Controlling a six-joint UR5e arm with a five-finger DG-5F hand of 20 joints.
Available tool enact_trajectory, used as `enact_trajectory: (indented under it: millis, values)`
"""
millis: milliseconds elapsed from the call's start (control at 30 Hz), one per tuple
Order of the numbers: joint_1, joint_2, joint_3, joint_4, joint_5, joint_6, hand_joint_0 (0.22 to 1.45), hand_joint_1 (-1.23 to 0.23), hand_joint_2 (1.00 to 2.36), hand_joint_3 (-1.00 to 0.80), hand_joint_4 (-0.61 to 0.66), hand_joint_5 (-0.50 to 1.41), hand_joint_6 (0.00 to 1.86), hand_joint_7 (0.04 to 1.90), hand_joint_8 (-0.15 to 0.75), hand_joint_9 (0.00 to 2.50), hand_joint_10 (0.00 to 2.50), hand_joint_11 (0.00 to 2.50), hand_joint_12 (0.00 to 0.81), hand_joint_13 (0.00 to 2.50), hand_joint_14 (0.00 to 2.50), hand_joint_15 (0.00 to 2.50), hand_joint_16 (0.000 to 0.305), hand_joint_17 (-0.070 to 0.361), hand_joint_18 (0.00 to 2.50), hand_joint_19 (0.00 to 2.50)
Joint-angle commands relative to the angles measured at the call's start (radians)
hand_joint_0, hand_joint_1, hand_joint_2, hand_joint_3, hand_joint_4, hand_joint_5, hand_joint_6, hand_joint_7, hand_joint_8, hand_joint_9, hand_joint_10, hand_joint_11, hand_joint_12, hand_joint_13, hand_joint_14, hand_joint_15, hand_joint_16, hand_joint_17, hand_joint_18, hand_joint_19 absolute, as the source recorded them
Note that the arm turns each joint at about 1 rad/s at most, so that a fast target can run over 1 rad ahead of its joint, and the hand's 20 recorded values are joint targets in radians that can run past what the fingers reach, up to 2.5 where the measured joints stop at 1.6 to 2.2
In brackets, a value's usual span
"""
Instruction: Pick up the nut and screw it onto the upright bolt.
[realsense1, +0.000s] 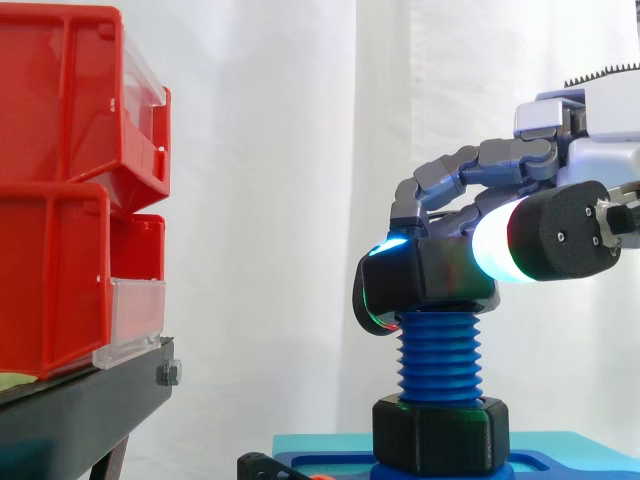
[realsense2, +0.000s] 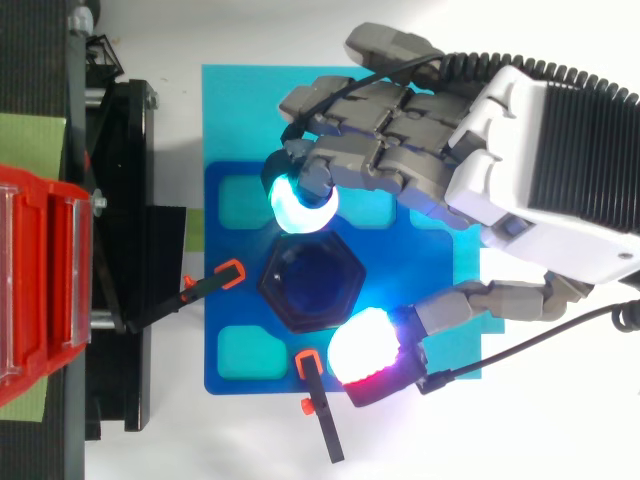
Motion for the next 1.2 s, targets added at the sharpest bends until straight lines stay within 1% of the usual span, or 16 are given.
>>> enact_trajectory:
  millis: [0,700,767,1033,1167]
  values:
    - [-0.002,0.0,-0.001,-0.008,0.0,0.0,0.56,-0.62,1.0,-0.5,0.2,-0.21,0.71,1.1,0.269,0.47,0.0,0.06,0.313,0.51,0.0,0.01,0.041,0.092,0.34,0.0]
    - [-0.002,0.002,0.001,-0.013,0.0,0.0,0.56,-0.62,1.0,-0.5,0.2,-0.21,0.7,1.11,0.269,0.46,0.0,0.05,0.312,0.51,0.0,0.02,0.041,0.093,0.34,0.0]
    - [0.003,0.0,-0.001,-0.01,0.0,0.0,0.56,-0.62,1.0,-0.5,0.2,-0.21,0.7,1.1,0.269,0.47,0.0,0.06,0.313,0.51,0.0,0.01,0.041,0.093,0.34,0.0]
    - [0.012,0.0,0.001,-0.008,0.006,-0.001,0.56,-0.62,1.0,-0.5,0.2,-0.21,0.7,1.1,0.271,0.47,0.0,0.06,0.312,0.51,0.0,0.01,0.041,0.092,0.34,0.0]
    - [0.012,0.0,0.001,-0.013,0.003,-0.001,0.56,-0.62,1.0,-0.5,0.2,-0.21,0.7,1.11,0.271,0.47,0.0,0.07,0.311,0.51,0.0,0.02,0.041,0.092,0.34,0.0]
